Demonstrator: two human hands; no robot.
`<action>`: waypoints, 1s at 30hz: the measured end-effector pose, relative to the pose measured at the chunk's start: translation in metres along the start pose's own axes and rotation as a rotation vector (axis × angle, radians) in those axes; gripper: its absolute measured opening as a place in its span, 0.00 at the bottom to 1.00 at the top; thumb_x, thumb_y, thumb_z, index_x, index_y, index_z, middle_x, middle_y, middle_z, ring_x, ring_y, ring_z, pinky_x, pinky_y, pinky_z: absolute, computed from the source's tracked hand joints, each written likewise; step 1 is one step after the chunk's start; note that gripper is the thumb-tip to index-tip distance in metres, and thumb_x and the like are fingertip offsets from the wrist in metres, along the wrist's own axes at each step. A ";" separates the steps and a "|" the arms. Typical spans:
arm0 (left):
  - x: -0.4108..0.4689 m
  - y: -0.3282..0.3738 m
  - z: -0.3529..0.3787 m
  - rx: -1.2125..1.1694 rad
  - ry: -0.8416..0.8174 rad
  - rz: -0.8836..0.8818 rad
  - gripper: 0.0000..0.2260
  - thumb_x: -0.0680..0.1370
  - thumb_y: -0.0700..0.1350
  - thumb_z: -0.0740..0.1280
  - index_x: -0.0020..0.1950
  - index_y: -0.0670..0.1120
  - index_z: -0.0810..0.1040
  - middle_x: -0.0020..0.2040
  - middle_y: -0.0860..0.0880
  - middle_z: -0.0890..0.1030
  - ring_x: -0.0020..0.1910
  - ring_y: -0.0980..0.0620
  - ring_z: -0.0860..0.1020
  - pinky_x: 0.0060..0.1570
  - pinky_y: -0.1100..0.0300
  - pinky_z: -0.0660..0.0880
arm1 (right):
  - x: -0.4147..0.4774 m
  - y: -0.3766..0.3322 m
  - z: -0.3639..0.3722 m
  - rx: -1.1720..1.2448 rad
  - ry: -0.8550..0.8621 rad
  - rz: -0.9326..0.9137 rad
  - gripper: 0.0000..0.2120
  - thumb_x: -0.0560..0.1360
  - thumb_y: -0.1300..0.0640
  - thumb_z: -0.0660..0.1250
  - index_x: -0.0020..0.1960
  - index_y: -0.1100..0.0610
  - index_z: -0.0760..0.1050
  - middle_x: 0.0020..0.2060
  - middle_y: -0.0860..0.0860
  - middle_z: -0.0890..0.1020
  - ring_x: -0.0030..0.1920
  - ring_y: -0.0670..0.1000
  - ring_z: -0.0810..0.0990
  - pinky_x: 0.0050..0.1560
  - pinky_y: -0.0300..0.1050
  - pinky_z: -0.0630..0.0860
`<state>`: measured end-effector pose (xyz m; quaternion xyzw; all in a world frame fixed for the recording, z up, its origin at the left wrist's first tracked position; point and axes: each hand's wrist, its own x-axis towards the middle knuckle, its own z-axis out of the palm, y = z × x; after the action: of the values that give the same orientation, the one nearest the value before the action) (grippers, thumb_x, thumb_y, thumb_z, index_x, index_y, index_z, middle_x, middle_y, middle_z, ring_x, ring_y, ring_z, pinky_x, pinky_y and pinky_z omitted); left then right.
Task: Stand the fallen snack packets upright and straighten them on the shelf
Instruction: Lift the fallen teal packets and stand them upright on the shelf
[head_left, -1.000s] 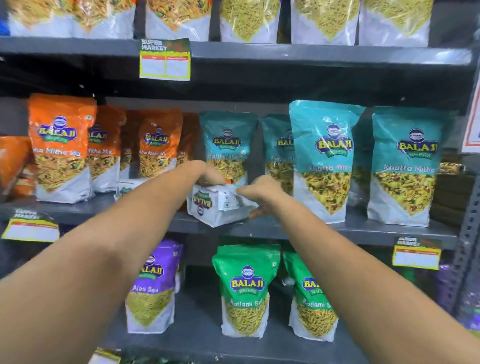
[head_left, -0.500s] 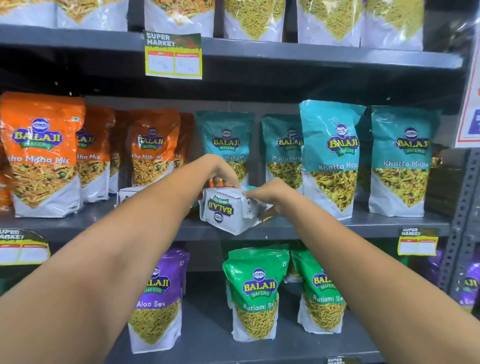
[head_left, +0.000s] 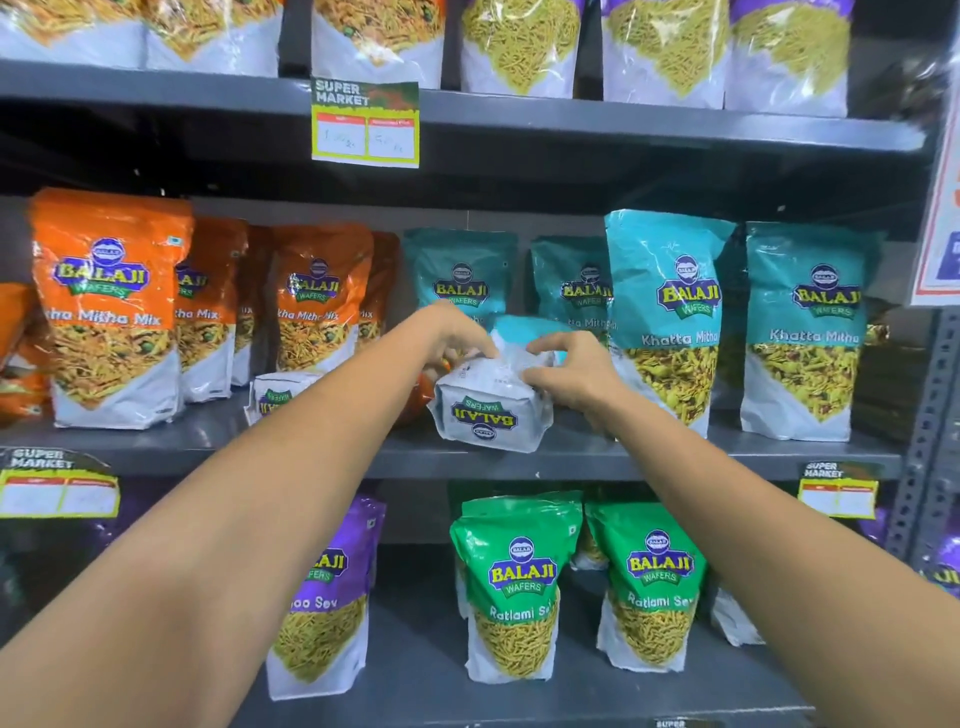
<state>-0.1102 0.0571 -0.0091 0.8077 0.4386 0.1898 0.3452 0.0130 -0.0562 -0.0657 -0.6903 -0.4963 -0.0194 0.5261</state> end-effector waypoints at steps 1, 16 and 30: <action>-0.001 -0.001 0.000 -0.046 0.084 0.032 0.17 0.67 0.47 0.77 0.45 0.41 0.73 0.43 0.43 0.77 0.37 0.46 0.79 0.35 0.52 0.80 | 0.001 0.003 -0.001 -0.019 -0.002 -0.078 0.18 0.67 0.60 0.71 0.57 0.56 0.80 0.59 0.54 0.78 0.51 0.50 0.78 0.53 0.42 0.73; -0.002 -0.079 0.070 -0.191 0.721 0.263 0.25 0.58 0.48 0.82 0.49 0.46 0.75 0.48 0.47 0.83 0.47 0.46 0.81 0.47 0.53 0.78 | 0.017 0.062 0.052 -0.211 -0.059 -0.669 0.18 0.71 0.68 0.68 0.58 0.56 0.71 0.73 0.59 0.57 0.58 0.58 0.75 0.53 0.53 0.76; -0.002 -0.071 0.068 -0.024 0.731 0.303 0.16 0.63 0.43 0.79 0.43 0.48 0.75 0.46 0.46 0.80 0.45 0.45 0.79 0.41 0.57 0.74 | 0.036 0.036 0.044 0.629 -0.134 0.107 0.10 0.78 0.60 0.52 0.47 0.58 0.72 0.39 0.56 0.75 0.38 0.53 0.72 0.36 0.43 0.68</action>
<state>-0.1106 0.0553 -0.1078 0.7383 0.4063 0.5188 0.1437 0.0352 0.0025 -0.0909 -0.5186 -0.4747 0.2081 0.6800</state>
